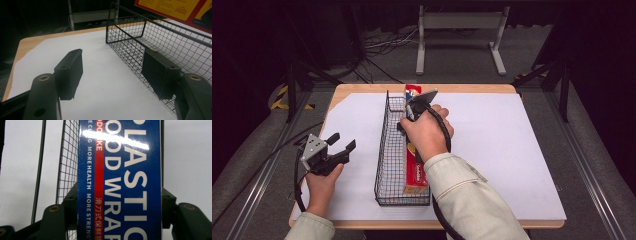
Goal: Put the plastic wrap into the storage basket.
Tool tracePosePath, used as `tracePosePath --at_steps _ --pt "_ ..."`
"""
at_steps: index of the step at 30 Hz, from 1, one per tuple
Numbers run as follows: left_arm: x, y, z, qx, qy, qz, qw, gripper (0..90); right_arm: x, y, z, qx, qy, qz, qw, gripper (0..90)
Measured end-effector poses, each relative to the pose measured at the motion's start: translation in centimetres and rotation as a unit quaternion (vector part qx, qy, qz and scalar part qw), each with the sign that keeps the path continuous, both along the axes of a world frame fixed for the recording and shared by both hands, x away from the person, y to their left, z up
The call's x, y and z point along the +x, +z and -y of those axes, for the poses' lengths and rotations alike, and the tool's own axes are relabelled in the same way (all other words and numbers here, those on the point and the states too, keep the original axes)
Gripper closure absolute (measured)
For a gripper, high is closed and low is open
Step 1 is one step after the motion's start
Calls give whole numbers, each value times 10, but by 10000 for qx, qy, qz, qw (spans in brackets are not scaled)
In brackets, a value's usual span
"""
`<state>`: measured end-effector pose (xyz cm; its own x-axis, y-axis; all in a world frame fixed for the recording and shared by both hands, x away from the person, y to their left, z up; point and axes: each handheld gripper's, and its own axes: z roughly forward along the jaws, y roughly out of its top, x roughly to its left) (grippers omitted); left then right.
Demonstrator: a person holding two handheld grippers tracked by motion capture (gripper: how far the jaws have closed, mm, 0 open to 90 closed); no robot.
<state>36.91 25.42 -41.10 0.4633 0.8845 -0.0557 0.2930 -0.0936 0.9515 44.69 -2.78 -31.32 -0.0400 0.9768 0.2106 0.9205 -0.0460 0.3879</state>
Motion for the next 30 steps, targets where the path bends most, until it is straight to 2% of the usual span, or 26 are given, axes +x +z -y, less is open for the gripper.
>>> tracePosePath --at_steps 6,14,23,30 --pt "-1 -1 0 21 3 -8 10000 337 4 -11 -4 42 -56 -43 10000 397" --pt "0 -2 0 19 -6 -30 10000 337 10 -32 -14 -42 -52 -166 9998 396" --pt "0 -1 -1 -11 1 -8 10000 337 12 -46 -17 -91 -107 -243 9996 395" --pt "0 -2 0 6 -19 -27 10000 337 12 -55 -16 -216 -141 -259 9993 395"
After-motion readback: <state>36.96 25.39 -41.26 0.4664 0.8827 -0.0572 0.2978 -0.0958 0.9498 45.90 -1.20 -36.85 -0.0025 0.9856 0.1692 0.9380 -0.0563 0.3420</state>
